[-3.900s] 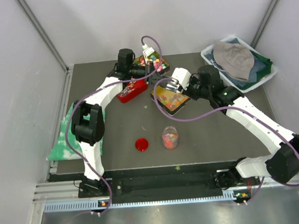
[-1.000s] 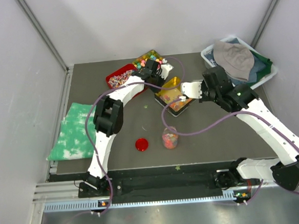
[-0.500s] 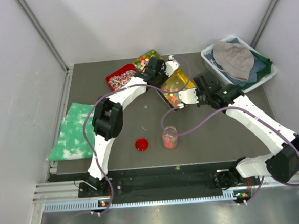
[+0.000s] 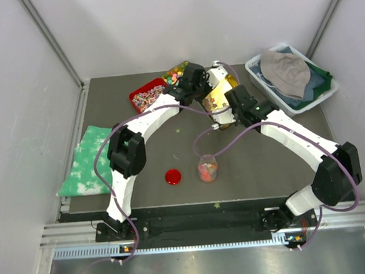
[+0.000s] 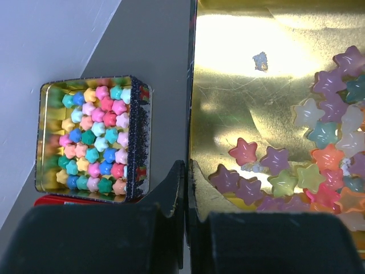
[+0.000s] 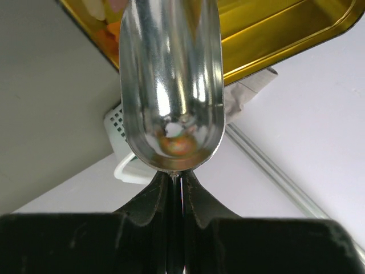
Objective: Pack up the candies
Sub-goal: Scoop the fake candies from the storage box.
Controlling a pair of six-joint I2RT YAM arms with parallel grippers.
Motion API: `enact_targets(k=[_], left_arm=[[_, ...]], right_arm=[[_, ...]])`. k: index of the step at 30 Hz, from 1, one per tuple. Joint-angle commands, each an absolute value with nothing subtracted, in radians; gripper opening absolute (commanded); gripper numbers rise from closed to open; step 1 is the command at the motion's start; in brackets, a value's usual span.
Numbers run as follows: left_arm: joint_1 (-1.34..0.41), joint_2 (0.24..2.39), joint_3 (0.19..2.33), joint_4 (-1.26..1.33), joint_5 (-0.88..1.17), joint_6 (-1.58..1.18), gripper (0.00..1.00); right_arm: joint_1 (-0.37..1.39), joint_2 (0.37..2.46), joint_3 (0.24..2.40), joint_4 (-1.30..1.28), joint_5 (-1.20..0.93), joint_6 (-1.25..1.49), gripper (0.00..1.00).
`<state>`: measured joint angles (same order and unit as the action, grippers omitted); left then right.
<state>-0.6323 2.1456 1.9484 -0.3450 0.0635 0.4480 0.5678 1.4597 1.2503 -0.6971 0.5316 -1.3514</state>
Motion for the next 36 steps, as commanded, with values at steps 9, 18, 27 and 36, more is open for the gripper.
enact_targets(k=[9, 18, 27, 36], left_arm=[[-0.638, 2.023, 1.879, -0.268, 0.060, 0.479, 0.00], [-0.640, 2.022, 1.867, -0.256, 0.048, 0.471, 0.00], [-0.640, 2.039, 1.907, -0.275, 0.067, 0.454, 0.00], [-0.643, 2.042, 1.928, -0.294, 0.083, 0.442, 0.00]], right_arm=[[0.571, 1.471, 1.241, -0.552, 0.683, -1.518, 0.00], [0.577, 1.477, 1.141, -0.525, 0.701, -1.585, 0.00], [0.598, 1.523, 1.108, -0.491, 0.698, -1.585, 0.00], [0.617, 1.605, 1.120, -0.425, 0.718, -1.591, 0.00]])
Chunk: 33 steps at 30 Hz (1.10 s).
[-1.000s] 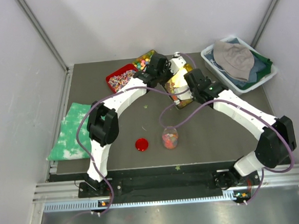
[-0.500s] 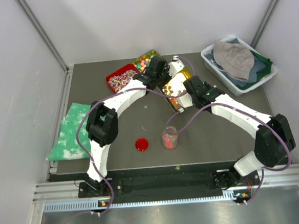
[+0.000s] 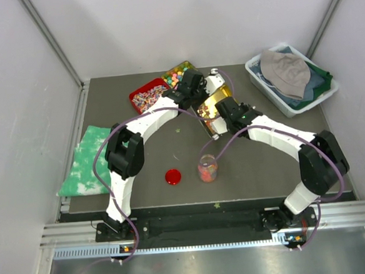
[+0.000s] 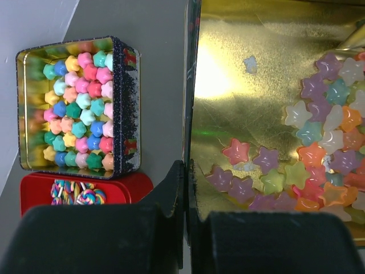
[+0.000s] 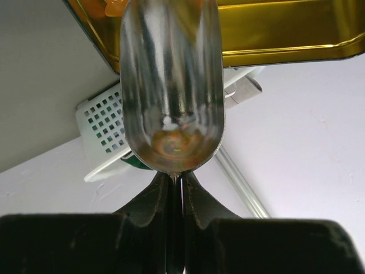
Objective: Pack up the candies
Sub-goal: Scoop the fake candies from the storage box.
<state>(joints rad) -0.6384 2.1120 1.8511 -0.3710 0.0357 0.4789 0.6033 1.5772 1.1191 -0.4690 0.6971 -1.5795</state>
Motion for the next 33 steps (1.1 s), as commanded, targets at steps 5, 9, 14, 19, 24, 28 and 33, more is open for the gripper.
enact_targets(k=[5, 9, 14, 19, 24, 28, 33], left_arm=[[-0.644, 2.037, 1.931, -0.305, 0.092, 0.439, 0.00], [-0.644, 2.034, 1.934, -0.313, 0.094, 0.439, 0.00], [-0.643, 2.031, 1.931, -0.318, 0.098, 0.443, 0.00], [-0.643, 2.033, 1.931, -0.319, 0.100, 0.437, 0.00], [-0.643, 2.029, 1.930, -0.324, 0.098, 0.436, 0.00], [-0.643, 2.028, 1.937, -0.327, 0.092, 0.431, 0.00], [-0.644, 2.029, 1.939, -0.327, 0.086, 0.419, 0.00]], right_arm=[[0.615, 1.623, 1.098, -0.414, 0.700, -1.585, 0.00], [0.617, 1.640, 1.121, -0.417, 0.683, -1.545, 0.00], [0.612, 1.635, 1.245, -0.686, 0.585, -1.413, 0.00], [0.612, 1.617, 1.241, -0.738, 0.538, -1.388, 0.00], [0.612, 1.612, 1.160, -0.634, 0.586, -1.407, 0.00], [0.615, 1.626, 1.181, -0.686, 0.562, -1.340, 0.00], [0.621, 1.650, 1.209, -0.715, 0.486, -1.260, 0.00]])
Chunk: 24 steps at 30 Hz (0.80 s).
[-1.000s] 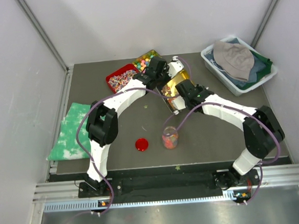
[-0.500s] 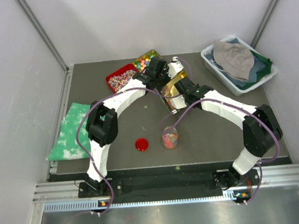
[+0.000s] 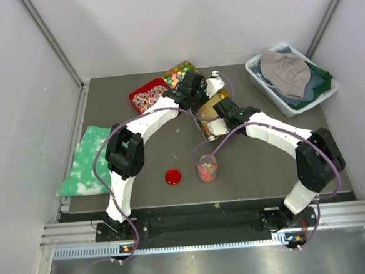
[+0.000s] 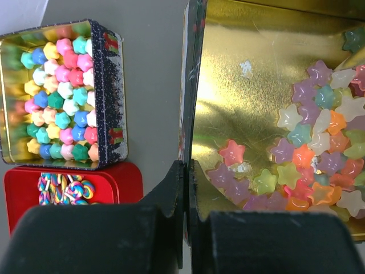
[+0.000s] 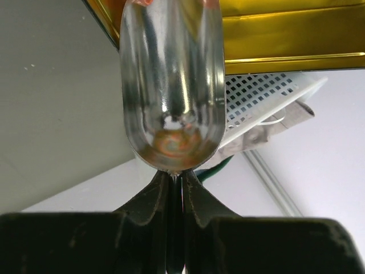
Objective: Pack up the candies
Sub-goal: Scoop the fake candies from the storage box.
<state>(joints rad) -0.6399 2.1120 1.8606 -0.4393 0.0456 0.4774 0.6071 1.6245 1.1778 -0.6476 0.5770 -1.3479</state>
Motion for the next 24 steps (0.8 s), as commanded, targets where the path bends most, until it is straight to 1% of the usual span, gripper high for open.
enact_targets(k=[1, 7, 12, 17, 21, 24], left_arm=[[-0.643, 2.029, 1.939, -0.327, 0.087, 0.419, 0.00], [-0.646, 2.029, 1.939, -0.325, 0.084, 0.420, 0.00], [-0.644, 2.031, 1.934, -0.328, 0.086, 0.420, 0.00], [-0.644, 2.033, 1.933, -0.330, 0.086, 0.417, 0.00], [-0.644, 2.034, 1.939, -0.331, 0.090, 0.411, 0.00], [-0.647, 2.037, 1.947, -0.334, 0.092, 0.410, 0.00]], right_arm=[[0.623, 1.655, 1.224, -0.751, 0.467, -1.224, 0.00], [0.606, 1.652, 1.298, -0.839, 0.342, -1.201, 0.00], [0.581, 1.646, 1.281, -0.827, 0.353, -1.241, 0.00], [0.580, 1.651, 1.195, -0.721, 0.386, -1.267, 0.00], [0.578, 1.648, 1.086, -0.597, 0.388, -1.311, 0.00], [0.578, 1.663, 1.066, -0.535, 0.367, -1.325, 0.00]])
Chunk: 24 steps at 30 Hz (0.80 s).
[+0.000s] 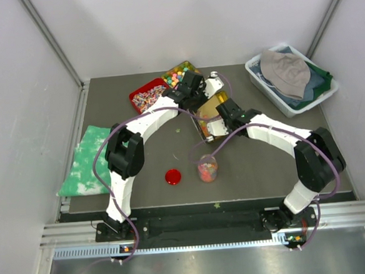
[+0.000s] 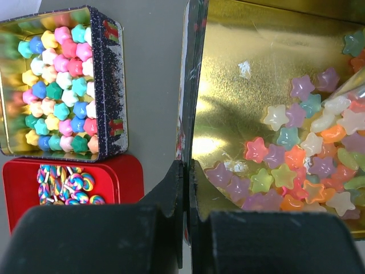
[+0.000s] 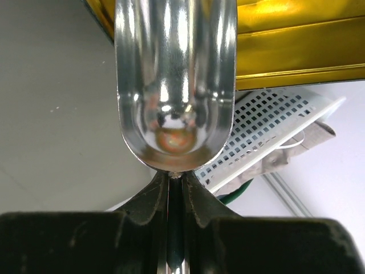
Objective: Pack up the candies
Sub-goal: Scoop the fake candies from the storage box.
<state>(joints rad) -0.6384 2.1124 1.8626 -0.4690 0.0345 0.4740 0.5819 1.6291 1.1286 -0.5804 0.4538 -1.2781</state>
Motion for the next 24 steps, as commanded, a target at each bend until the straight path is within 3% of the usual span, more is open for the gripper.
enact_targets(k=[1, 24], left_arm=[[-0.650, 2.039, 1.947, -0.334, 0.091, 0.410, 0.00], [-0.663, 2.048, 1.970, -0.348, 0.048, 0.396, 0.00]], right_arm=[[0.580, 1.666, 1.068, -0.520, 0.350, -1.316, 0.00], [0.661, 1.676, 1.041, -0.400, 0.342, -1.229, 0.00]])
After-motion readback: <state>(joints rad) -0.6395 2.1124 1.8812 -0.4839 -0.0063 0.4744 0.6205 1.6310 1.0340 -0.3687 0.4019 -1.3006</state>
